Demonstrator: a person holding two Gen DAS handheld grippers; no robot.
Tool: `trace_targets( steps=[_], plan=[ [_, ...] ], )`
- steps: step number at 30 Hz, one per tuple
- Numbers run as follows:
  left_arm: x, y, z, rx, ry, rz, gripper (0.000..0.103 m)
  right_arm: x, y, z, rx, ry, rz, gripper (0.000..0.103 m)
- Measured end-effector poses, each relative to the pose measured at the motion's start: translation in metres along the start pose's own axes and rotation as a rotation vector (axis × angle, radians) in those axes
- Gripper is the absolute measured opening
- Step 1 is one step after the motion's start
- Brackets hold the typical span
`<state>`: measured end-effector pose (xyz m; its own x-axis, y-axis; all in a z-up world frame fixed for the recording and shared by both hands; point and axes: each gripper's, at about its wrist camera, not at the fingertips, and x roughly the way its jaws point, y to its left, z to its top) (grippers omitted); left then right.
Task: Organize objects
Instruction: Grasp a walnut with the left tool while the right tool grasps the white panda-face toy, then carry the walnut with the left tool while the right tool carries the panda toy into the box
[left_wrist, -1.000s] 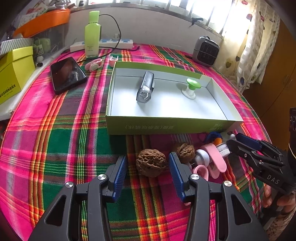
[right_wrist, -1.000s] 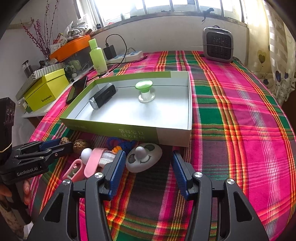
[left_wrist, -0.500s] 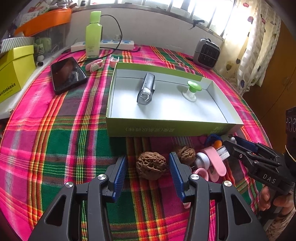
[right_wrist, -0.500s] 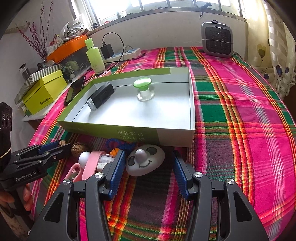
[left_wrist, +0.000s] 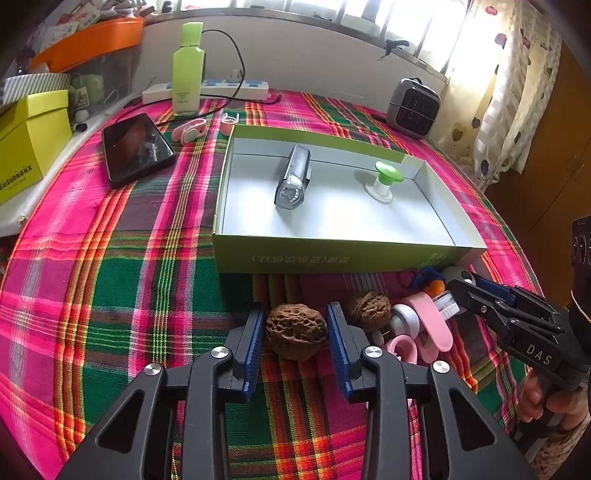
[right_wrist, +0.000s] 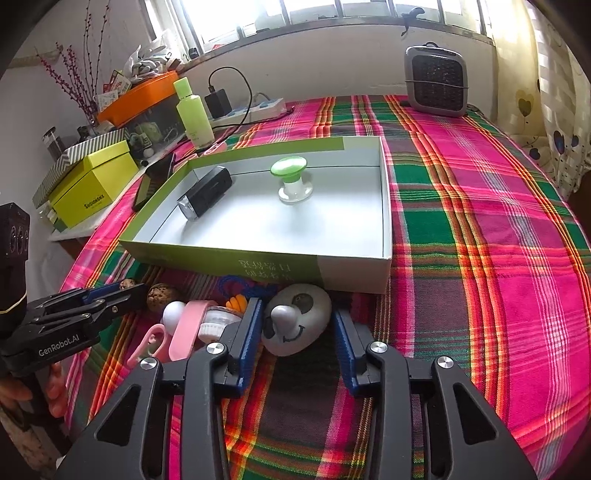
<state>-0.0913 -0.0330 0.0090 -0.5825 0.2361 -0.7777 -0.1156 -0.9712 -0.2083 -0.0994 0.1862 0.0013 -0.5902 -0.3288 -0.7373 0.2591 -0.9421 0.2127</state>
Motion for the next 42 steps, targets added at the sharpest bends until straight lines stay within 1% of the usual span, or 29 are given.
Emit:
trace_targets(
  steps=[9, 26, 42],
  plan=[
    [-0.001, -0.002, -0.001, 0.002, 0.001, -0.006, 0.031, -0.004, 0.001, 0.001, -0.002, -0.02, 0.002, 0.032],
    [-0.003, -0.006, -0.002, 0.005, -0.005, -0.014, 0.031, -0.011, 0.0, -0.002, 0.008, -0.03, 0.007, 0.032],
    [-0.014, -0.015, 0.01, 0.035, -0.035, -0.034, 0.031, -0.025, 0.002, 0.007, 0.008, -0.067, 0.016, 0.032]
  ],
)
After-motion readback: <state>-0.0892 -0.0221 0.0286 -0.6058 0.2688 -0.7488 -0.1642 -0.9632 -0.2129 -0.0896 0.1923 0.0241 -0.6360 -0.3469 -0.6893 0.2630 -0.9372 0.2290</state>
